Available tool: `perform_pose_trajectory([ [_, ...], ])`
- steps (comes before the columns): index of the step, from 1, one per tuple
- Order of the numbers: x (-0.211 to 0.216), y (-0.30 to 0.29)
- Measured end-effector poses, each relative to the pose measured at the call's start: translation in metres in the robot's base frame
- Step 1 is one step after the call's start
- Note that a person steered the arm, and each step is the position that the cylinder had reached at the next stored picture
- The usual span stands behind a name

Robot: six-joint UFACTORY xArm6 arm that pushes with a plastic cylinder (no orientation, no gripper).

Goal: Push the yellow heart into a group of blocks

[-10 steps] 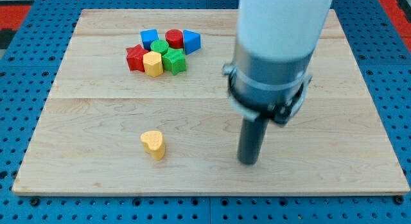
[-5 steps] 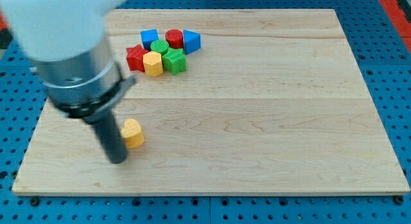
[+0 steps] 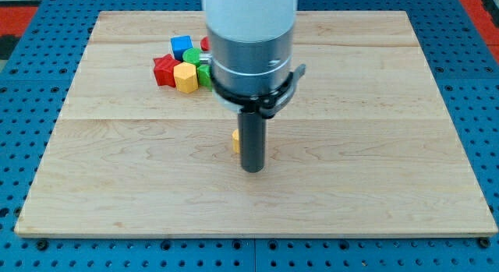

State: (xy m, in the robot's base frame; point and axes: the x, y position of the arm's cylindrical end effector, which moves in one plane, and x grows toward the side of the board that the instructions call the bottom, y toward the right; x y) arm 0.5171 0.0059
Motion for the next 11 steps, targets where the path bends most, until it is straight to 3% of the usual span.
perform_pose_trajectory([
  [2,-0.087,0.0],
  [3,-0.055,0.009],
  [4,-0.008,-0.021],
  [7,-0.096,-0.041],
  [11,-0.107,0.019],
])
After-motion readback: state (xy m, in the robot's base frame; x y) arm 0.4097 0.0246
